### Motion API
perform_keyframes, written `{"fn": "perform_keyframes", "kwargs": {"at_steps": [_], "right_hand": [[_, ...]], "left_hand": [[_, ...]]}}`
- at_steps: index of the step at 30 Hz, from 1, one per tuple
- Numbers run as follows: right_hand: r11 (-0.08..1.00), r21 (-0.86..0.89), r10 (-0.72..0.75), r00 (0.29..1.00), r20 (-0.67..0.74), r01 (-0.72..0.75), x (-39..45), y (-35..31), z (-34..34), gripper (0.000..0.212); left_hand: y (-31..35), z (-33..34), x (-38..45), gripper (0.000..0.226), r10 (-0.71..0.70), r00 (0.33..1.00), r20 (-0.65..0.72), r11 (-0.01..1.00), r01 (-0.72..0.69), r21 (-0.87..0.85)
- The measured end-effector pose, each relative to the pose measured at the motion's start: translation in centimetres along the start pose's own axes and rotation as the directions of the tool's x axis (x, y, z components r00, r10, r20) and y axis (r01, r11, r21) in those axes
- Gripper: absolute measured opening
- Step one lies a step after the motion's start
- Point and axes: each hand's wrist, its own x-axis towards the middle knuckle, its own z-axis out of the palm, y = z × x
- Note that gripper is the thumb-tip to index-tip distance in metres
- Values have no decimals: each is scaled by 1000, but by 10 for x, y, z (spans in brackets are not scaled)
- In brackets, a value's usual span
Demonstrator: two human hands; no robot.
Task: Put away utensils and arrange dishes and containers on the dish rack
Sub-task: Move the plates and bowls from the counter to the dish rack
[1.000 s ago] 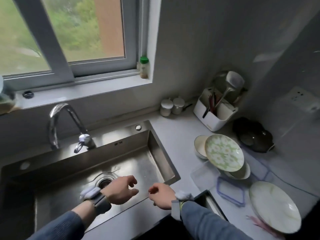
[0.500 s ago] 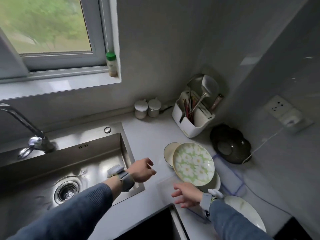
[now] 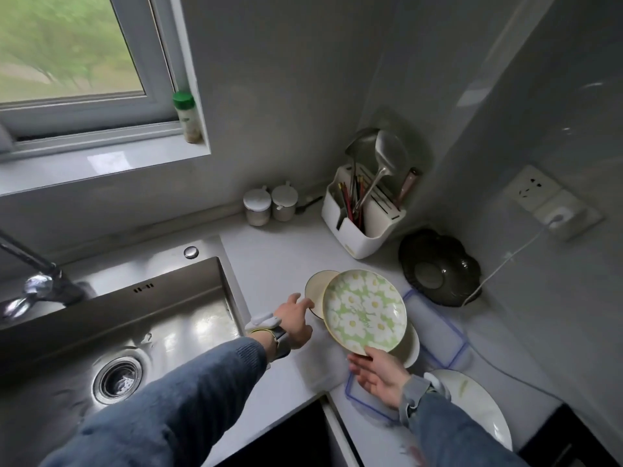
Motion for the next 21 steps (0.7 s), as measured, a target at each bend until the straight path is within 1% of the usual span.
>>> {"fn": "perform_keyframes", "kwargs": {"at_steps": [4,7,11,14,16,19,21], "right_hand": [[999,25,-42,999,-31,43,0,-1,-2,20],[995,47,-87,995,-56,90,0,-2,-7,18],[989,69,-125,991,-45,128,-8,-1,-12,16],[984,19,-174,983,-54,175,-8,-1,-17,16],[979,-34,-203,979,-28,202,-15,-6,-12,16],[964,-101,-244,969,36,247,-19,-16,9,16],[948,-166,-253,960,123,271,-25,-22,40,16]], "left_hand": [[-5,9,12,43,35,998,-47,999,-34,24],[-4,15,22,35,44,994,-101,999,-44,1],[-10,18,27,37,41,974,-224,998,-50,-36],[-17,15,16,42,62,948,-313,990,-99,-104],[-31,8,0,45,39,924,-381,981,-108,-161],[-63,0,-28,40,-9,891,-454,974,-96,-207],[-100,-5,-59,36,-81,859,-506,965,-59,-255]]}}
